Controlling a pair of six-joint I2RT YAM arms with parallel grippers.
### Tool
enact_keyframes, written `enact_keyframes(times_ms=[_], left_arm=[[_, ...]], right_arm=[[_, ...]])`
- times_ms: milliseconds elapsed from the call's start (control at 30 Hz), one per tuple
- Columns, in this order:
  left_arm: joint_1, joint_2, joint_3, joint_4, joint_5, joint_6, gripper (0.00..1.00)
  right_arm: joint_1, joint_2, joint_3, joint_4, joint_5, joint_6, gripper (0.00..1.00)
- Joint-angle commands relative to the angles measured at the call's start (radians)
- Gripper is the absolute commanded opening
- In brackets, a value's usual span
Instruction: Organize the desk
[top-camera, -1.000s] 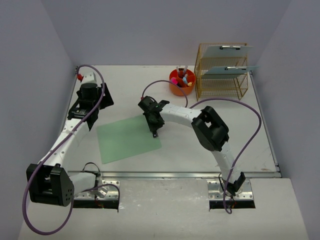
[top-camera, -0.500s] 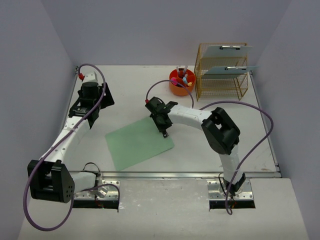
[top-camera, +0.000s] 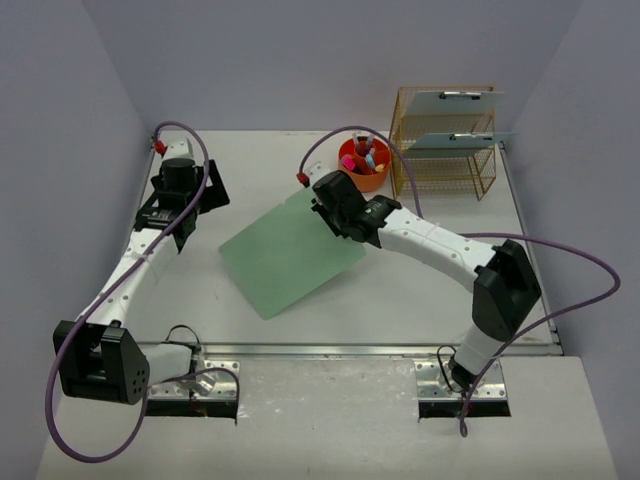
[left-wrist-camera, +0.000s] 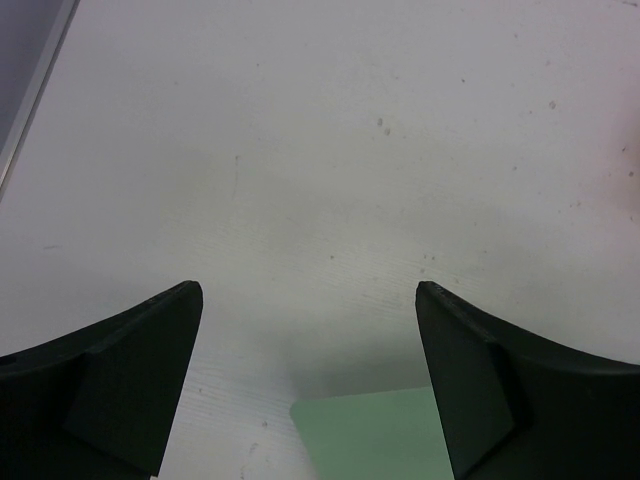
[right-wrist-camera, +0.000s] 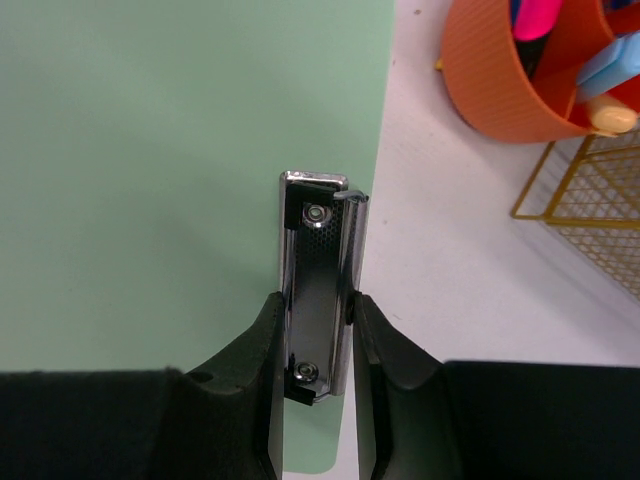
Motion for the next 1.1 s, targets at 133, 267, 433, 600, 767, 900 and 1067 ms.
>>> enact_keyframes(times_ms=[133, 267, 433, 600, 767, 900, 1067], left_arm=[[0.013, -0.010, 0.077, -0.021, 0.084, 0.027, 1.00], [0.013, -0.015, 0.091, -0.039, 0.111, 0.022, 1.00], [0.013, -0.028, 0.094, -0.047, 0.123, 0.025, 1.00], [0.013, -0.030, 0.109, -0.070, 0.122, 0.036, 1.00], [0.013, -0.030, 0.125, -0.081, 0.130, 0.036, 1.00], [0.011, -0.030, 0.139, -0.086, 0.141, 0.033, 1.00], [0.003, -0.030, 0.142, -0.082, 0.146, 0.032, 1.00]], right_arm=[[0.000, -0.235, -0.138, 0.206, 0.062, -0.209, 0.00], [0.001, -0.334, -0.221, 0.299, 0.060, -0.315, 0.00], [0.002, -0.440, -0.291, 0.416, 0.050, -0.431, 0.00], [0.002, -0.553, -0.383, 0.556, 0.012, -0.619, 0.00], [-0.001, -0.669, -0.510, 0.734, -0.053, -0.846, 0.00], [-0.006, -0.756, -0.562, 0.756, -0.086, -0.957, 0.00], [-0.019, -0.812, -0.593, 0.764, -0.150, -1.107, 0.00]])
